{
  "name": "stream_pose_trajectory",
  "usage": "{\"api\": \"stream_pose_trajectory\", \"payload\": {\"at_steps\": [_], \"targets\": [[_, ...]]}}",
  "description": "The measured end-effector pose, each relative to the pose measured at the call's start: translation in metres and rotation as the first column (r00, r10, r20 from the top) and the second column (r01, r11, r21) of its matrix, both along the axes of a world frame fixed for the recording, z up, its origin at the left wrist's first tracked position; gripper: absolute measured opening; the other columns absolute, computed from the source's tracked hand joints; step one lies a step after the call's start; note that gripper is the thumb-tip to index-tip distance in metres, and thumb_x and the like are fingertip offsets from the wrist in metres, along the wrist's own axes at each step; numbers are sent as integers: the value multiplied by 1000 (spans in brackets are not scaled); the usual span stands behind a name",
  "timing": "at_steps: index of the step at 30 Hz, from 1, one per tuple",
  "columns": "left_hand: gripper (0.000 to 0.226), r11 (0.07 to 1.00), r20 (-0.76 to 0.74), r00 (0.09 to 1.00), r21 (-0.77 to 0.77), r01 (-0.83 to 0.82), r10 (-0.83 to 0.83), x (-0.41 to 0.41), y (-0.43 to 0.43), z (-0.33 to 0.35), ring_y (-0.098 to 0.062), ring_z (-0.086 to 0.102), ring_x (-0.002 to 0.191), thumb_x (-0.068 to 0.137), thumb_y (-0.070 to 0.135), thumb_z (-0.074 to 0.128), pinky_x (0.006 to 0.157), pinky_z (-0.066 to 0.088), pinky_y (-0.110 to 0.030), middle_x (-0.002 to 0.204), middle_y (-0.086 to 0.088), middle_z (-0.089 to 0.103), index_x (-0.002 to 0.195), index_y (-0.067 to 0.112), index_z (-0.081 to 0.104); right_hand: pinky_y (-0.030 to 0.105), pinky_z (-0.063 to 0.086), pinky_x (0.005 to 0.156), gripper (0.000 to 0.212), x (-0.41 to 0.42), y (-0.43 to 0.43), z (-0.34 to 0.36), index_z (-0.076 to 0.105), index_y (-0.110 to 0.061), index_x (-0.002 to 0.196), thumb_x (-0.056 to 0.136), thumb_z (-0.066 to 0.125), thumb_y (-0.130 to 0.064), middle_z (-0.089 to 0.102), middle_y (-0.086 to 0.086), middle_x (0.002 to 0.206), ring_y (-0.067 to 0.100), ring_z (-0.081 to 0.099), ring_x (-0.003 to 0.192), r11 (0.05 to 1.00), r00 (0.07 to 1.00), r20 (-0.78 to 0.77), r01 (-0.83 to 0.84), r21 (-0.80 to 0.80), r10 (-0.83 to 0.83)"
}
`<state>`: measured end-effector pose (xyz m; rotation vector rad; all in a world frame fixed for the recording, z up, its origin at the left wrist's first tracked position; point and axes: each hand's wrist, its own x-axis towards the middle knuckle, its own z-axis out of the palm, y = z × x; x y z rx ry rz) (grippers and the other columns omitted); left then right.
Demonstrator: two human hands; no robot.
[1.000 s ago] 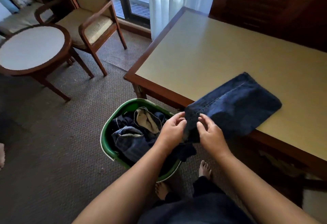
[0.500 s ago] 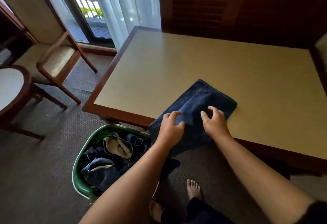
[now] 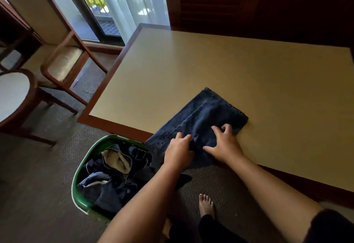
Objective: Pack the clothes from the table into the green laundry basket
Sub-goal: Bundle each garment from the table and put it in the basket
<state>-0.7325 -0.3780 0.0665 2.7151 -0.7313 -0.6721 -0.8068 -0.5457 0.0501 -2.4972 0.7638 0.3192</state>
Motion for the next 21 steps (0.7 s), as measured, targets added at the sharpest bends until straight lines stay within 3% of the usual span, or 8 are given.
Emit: {"api": "stream_pose_trajectory", "payload": {"at_steps": [4, 8, 12, 15, 18, 21], "targets": [[11, 998, 61, 998, -64, -15, 19, -2, 2, -2, -32, 61, 99, 86, 27, 67, 74, 51, -40, 99, -4, 60, 93, 20, 62, 37, 48, 97, 60, -6, 2, -2, 54, -27, 137, 84, 73, -48, 41, 5, 128, 29, 50, 113, 995, 991, 95, -91, -40, 95], [10, 999, 58, 997, -25, -48, 50, -11, 10, 2, -29, 63, 96, 89, 32, 65, 68, 44, -33, 99, 0, 58, 92, 23, 61, 36, 49, 88, 28, -12, 12, 1, 65, -30, 115, 89, 68, -41, 51, 1, 120, 24, 48, 108, 985, 978, 123, -167, -46, 171], [15, 973, -2, 977, -93, -213, 213, -23, 44, 4, -21, 61, 88, 90, 34, 65, 72, 51, -36, 109, 9, 49, 88, 28, 51, 38, 43, 94, 18, 0, 36, 8, 65, -31, 109, 94, 62, -41, 51, -1, 123, 25, 43, 116, 973, 973, 75, -223, 64, 218], [18, 846, -63, 891, -288, -448, 450, -29, 76, 9, -19, 56, 84, 93, 22, 63, 72, 46, -34, 99, 8, 56, 86, 26, 46, 37, 39, 100, 17, 17, 69, 15, 62, -25, 111, 97, 59, -35, 51, 2, 123, 25, 44, 115, 930, 955, 163, -283, 235, 249], [13, 631, -167, 738, -417, -654, 654, -36, 110, 18, -17, 58, 76, 97, 16, 59, 65, 42, -30, 82, 6, 61, 89, 21, 51, 32, 45, 90, 10, 34, 110, 24, 58, -25, 103, 100, 56, -33, 56, -1, 111, 18, 55, 102, 825, 931, 189, -364, 433, 312], [11, 488, -138, 609, -473, -733, 781, -45, 144, 24, -15, 63, 75, 98, 22, 63, 69, 46, -32, 80, 5, 65, 91, 21, 54, 33, 51, 81, 9, 45, 148, 29, 58, -29, 99, 100, 54, -37, 64, -6, 98, 12, 61, 90, 738, 903, 189, -425, 524, 386]]}}
